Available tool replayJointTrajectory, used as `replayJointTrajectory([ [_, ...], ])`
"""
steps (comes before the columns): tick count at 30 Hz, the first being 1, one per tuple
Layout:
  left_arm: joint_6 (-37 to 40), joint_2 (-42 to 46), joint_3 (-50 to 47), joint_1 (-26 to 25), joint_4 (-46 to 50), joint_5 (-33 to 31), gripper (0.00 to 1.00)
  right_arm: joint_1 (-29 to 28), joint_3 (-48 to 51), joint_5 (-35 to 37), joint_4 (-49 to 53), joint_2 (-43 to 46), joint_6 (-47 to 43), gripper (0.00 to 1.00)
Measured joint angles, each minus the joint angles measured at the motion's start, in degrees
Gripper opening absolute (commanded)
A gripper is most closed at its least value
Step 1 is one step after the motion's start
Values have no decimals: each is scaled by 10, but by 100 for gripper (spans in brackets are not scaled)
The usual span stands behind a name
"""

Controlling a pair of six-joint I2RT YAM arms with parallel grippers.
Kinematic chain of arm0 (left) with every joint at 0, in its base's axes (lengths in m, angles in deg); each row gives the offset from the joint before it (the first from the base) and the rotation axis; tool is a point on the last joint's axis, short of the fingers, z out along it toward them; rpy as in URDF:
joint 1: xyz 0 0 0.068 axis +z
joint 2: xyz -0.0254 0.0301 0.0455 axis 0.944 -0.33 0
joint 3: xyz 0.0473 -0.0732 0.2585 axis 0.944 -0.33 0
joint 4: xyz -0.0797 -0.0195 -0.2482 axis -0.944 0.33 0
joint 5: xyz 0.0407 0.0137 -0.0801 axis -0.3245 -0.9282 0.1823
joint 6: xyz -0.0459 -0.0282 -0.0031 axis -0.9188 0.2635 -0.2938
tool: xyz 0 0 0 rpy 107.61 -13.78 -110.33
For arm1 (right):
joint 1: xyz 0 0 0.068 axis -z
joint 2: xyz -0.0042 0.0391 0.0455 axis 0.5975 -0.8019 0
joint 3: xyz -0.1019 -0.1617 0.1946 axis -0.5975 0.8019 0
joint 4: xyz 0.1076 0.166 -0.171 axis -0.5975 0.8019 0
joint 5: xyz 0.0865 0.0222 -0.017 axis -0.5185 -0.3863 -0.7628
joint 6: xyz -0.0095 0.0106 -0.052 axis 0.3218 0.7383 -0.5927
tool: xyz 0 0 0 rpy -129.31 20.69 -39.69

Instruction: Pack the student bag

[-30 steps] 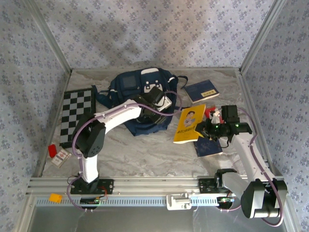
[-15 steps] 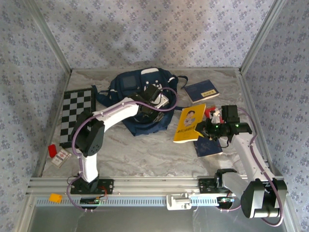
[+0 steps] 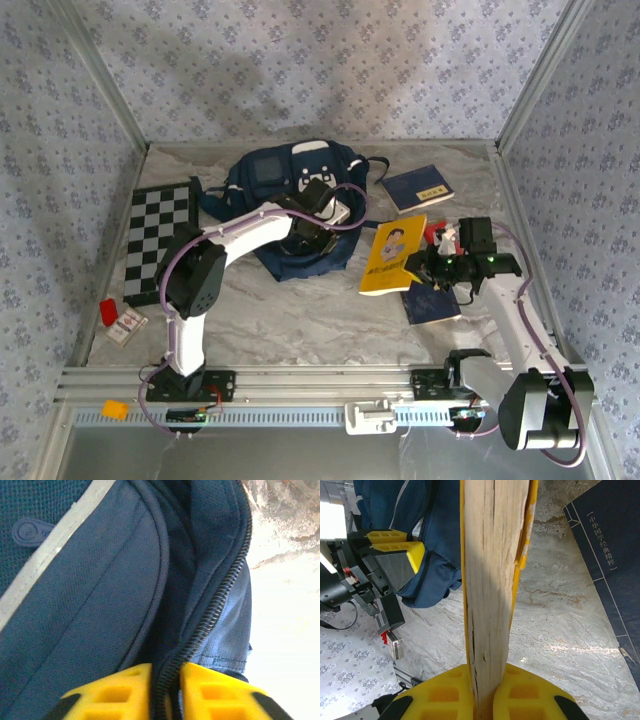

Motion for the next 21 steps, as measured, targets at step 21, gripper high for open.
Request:
replayJointTrajectory([
  [21, -41, 48, 44, 2, 26, 9, 0, -15, -22, -21, 2, -9, -4, 0],
])
